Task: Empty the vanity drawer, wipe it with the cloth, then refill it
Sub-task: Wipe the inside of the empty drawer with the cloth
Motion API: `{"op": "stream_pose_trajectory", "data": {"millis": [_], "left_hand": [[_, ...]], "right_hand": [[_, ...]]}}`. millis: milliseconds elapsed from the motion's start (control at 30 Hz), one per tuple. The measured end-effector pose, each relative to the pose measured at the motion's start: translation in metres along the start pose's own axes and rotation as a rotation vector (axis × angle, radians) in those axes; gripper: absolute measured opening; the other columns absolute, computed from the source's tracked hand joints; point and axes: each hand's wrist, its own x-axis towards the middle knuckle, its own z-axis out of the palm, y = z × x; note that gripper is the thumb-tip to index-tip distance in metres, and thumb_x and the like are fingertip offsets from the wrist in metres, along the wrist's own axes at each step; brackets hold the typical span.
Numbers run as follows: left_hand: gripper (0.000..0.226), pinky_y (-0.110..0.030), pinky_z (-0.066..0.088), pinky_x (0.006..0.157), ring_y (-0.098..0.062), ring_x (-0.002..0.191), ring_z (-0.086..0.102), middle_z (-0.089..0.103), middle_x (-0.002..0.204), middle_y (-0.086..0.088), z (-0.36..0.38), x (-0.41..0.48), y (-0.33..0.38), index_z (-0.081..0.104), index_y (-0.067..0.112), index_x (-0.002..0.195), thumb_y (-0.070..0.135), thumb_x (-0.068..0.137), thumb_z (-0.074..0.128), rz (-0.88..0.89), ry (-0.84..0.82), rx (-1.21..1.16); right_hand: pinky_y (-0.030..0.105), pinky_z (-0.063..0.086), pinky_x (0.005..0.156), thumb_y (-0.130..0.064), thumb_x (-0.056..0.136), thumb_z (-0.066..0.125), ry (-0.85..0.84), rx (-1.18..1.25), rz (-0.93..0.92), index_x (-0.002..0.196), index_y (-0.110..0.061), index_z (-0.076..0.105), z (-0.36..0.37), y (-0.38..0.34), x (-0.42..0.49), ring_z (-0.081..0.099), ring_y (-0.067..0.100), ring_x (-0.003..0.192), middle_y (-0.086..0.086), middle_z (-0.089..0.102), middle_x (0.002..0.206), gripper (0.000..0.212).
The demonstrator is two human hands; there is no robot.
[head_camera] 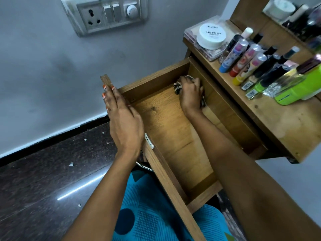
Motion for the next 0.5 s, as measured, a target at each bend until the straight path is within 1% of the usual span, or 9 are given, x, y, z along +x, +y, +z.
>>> {"op": "stream_pose_trajectory", "data": {"millis": [67, 133, 167, 300, 333, 367, 400, 467, 500], "left_hand": [[0.057, -0.041, 0.029, 0.114, -0.016, 0.145, 0.001, 0.001, 0.158, -0.001, -0.001, 0.0, 0.001, 0.008, 0.013, 0.147, 0.008, 0.095, 0.031, 0.003, 0.007, 0.002], [0.058, -0.041, 0.028, 0.115, -0.017, 0.145, 0.001, 0.001, 0.158, -0.001, 0.0, 0.0, 0.002, 0.008, 0.013, 0.147, 0.007, 0.095, 0.031, 0.002, 0.01, 0.002], [0.058, -0.039, 0.026, 0.116, -0.017, 0.145, 0.001, 0.001, 0.158, -0.001, 0.0, 0.0, 0.002, 0.009, 0.013, 0.147, 0.006, 0.094, 0.031, 0.001, 0.01, 0.003], [0.057, -0.03, 0.014, 0.117, -0.017, 0.145, 0.0, 0.001, 0.158, -0.003, 0.001, 0.001, 0.001, 0.009, 0.012, 0.147, 0.007, 0.095, 0.031, 0.001, 0.011, 0.006], [0.057, -0.028, 0.013, 0.116, -0.017, 0.145, 0.0, 0.001, 0.158, -0.002, 0.001, 0.001, 0.001, 0.009, 0.012, 0.147, 0.007, 0.095, 0.031, 0.003, 0.012, 0.006], [0.057, -0.027, 0.013, 0.115, -0.017, 0.145, 0.0, 0.001, 0.158, -0.002, 0.001, 0.001, 0.001, 0.009, 0.012, 0.147, 0.007, 0.095, 0.031, 0.006, 0.013, 0.008], [0.057, -0.026, 0.012, 0.114, -0.017, 0.145, 0.0, 0.001, 0.158, -0.002, 0.001, 0.001, 0.001, 0.009, 0.012, 0.147, 0.007, 0.095, 0.031, 0.008, 0.012, 0.008], [0.056, -0.025, 0.013, 0.115, -0.016, 0.145, 0.0, 0.0, 0.158, -0.002, 0.001, 0.001, 0.001, 0.009, 0.012, 0.147, 0.006, 0.095, 0.03, 0.009, 0.012, 0.005], [0.056, -0.025, 0.013, 0.114, -0.016, 0.145, 0.0, 0.0, 0.158, -0.001, 0.001, 0.001, 0.001, 0.009, 0.012, 0.147, 0.007, 0.095, 0.03, 0.009, 0.012, 0.002]], "right_hand": [[0.035, 0.038, 0.102, 0.0, 0.088, 0.047, -0.025, 0.263, 0.138, 0.122, -0.02, 0.055, -0.002, -0.001, -0.003, 0.044, 0.025, 0.117, 0.009, 0.053, 0.125, 0.04], [0.026, 0.041, 0.101, 0.003, 0.087, 0.049, -0.05, 0.552, 0.253, 0.122, -0.016, 0.056, -0.005, -0.003, -0.005, 0.05, 0.023, 0.117, 0.013, 0.053, 0.126, 0.041], [0.023, 0.04, 0.099, 0.006, 0.086, 0.049, -0.014, 0.678, 0.303, 0.122, -0.012, 0.056, -0.007, -0.004, -0.004, 0.051, 0.022, 0.117, 0.013, 0.054, 0.126, 0.041], [0.005, 0.039, 0.083, 0.015, 0.08, 0.047, 0.329, 0.959, 0.423, 0.116, 0.0, 0.055, -0.014, -0.016, 0.002, 0.053, 0.018, 0.11, 0.014, 0.058, 0.121, 0.04], [0.004, 0.039, 0.084, 0.016, 0.079, 0.047, 0.385, 0.98, 0.435, 0.115, 0.002, 0.054, -0.014, -0.02, 0.004, 0.053, 0.019, 0.11, 0.016, 0.056, 0.122, 0.039], [0.008, 0.041, 0.088, 0.018, 0.078, 0.047, 0.421, 0.981, 0.438, 0.113, 0.003, 0.054, -0.011, -0.024, 0.005, 0.052, 0.022, 0.113, 0.018, 0.053, 0.123, 0.038], [0.016, 0.041, 0.095, 0.019, 0.077, 0.046, 0.435, 0.976, 0.439, 0.11, 0.005, 0.055, -0.007, -0.028, 0.005, 0.05, 0.026, 0.117, 0.021, 0.05, 0.125, 0.037], [0.03, 0.04, 0.103, 0.022, 0.075, 0.045, 0.402, 0.987, 0.446, 0.106, 0.005, 0.057, 0.0, -0.035, 0.005, 0.043, 0.034, 0.124, 0.023, 0.044, 0.13, 0.038], [0.028, 0.041, 0.102, 0.023, 0.074, 0.045, 0.383, 0.991, 0.448, 0.106, 0.004, 0.058, 0.003, -0.037, 0.006, 0.042, 0.035, 0.125, 0.023, 0.042, 0.131, 0.039]]}}
